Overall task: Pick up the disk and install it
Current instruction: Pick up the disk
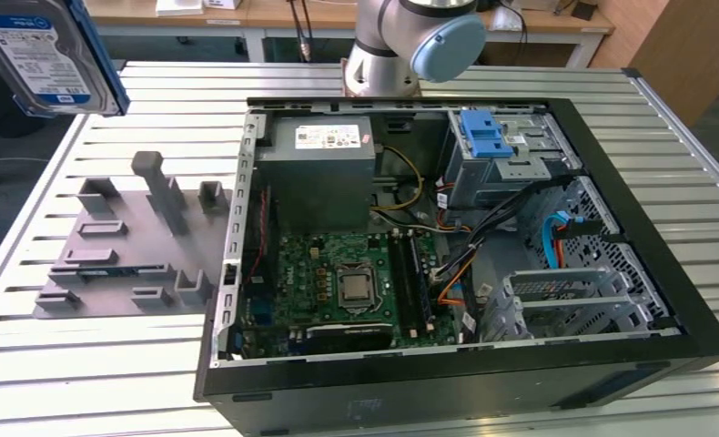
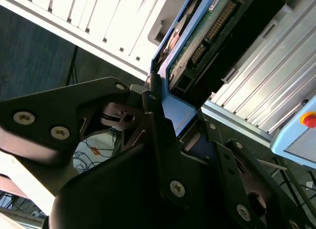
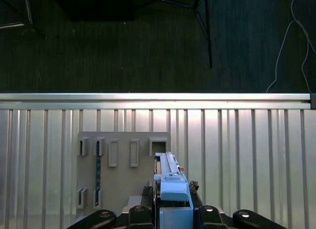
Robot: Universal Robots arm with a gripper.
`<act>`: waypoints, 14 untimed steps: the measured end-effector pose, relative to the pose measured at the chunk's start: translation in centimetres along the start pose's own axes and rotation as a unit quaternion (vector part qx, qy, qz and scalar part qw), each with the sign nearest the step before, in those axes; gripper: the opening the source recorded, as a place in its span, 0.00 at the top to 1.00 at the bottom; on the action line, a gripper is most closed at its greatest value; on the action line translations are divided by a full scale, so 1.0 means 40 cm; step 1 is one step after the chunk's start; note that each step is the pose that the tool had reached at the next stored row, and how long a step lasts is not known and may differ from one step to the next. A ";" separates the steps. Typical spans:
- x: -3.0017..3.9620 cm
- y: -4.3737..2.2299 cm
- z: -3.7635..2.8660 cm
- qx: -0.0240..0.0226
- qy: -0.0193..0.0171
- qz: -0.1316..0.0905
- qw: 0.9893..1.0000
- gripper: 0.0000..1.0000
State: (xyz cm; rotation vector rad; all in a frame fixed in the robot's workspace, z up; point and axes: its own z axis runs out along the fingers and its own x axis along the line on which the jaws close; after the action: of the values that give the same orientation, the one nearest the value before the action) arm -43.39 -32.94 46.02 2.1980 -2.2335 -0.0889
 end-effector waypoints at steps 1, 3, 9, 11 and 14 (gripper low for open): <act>0.000 0.000 -0.001 0.000 0.000 0.000 1.000 0.63; -0.001 0.000 -0.002 0.000 0.000 0.000 1.000 0.63; -0.002 0.001 -0.004 0.000 0.001 0.000 1.000 0.63; -0.003 0.001 -0.006 0.000 0.001 0.000 1.000 0.63; -0.003 0.001 -0.011 0.000 0.001 0.000 1.000 0.63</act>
State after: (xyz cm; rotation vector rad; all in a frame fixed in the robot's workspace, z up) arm -43.43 -32.82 46.45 2.1970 -2.2324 -0.0862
